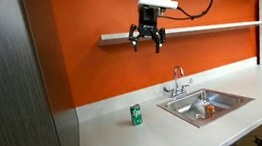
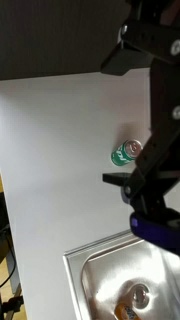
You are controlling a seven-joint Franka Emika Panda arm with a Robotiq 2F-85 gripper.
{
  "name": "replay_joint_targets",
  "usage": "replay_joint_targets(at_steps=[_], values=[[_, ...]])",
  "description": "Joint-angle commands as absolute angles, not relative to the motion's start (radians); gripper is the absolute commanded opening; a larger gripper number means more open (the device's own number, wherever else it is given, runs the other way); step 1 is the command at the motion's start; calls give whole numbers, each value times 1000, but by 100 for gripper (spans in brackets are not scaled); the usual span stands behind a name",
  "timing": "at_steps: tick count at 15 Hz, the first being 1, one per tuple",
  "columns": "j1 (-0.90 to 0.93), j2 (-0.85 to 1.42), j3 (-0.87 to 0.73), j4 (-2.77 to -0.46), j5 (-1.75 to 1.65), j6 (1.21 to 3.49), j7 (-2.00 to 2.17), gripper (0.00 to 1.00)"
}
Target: Take the can out of the sink
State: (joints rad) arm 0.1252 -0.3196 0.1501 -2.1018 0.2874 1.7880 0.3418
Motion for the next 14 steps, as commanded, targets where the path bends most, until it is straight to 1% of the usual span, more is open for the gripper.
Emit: replay_joint_targets(at_steps=[1,7,14], values=[[118,-319,156,-2100,289,1786,340,100],[111,-340,131,-2136,264,1781,250,100],[55,-421,49,-2273,192,1834,144,100]])
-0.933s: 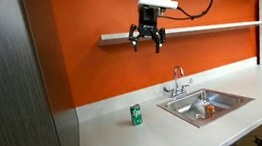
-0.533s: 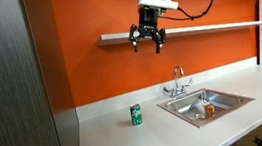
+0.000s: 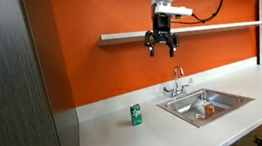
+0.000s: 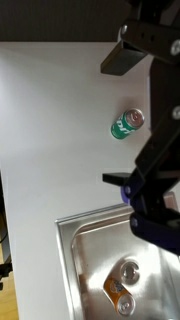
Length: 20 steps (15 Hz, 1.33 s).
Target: Take the can out of the sink
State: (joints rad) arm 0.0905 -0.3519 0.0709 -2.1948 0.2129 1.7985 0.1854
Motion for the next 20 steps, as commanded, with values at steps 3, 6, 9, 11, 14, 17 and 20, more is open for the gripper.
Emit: replay_joint_targets(at_steps=[3,6,9,11,14,17,20], values=[[20,-467,14,-2348,180,1874,146,100],[-24,-514,-21,-2435,174,1933,154,100],[-72,-549,-51,-2512,147,1983,156,100],[-104,-561,-75,-2554,122,2008,147,100],[-130,-535,-127,-2577,108,2031,84,100],[-152,-482,-177,-2577,76,2058,-6,100],[-163,-413,-214,-2559,40,2096,-85,100]])
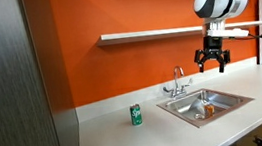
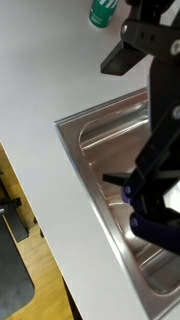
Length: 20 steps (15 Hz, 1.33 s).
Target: Take the can out of the sink
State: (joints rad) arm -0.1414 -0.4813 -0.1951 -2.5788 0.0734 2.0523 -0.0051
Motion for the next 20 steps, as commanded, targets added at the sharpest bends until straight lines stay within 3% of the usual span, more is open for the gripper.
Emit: replay_joint_targets(at_steps=[1,20], values=[[-164,-390,-223,-2555,36,2116,-105,100],[-193,150,-232,-2305,91,2363,-218,100]])
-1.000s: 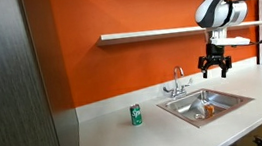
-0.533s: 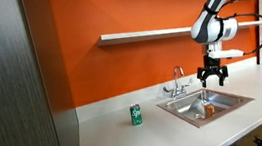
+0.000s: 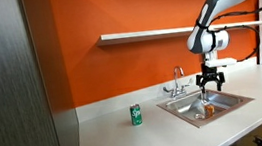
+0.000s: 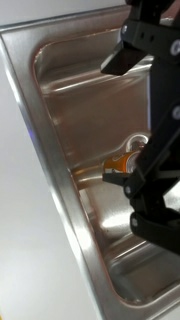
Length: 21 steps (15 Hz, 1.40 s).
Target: Take the can out of the sink
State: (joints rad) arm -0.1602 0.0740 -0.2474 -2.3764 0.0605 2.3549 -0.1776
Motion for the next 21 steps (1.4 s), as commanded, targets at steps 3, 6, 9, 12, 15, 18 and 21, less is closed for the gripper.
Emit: replay_joint_targets(at_steps=[3,6,9,12,15,18,21], values=[[-212,205,-226,-2258,120,2369,-224,100],[-231,263,-217,-2210,148,2368,-235,100],[-250,313,-210,-2170,167,2364,-245,100],[-268,361,-200,-2138,174,2363,-250,100],[-280,388,-190,-2122,171,2351,-245,100],[-269,378,-196,-2145,145,2364,-209,100],[-269,381,-195,-2141,145,2364,-209,100]])
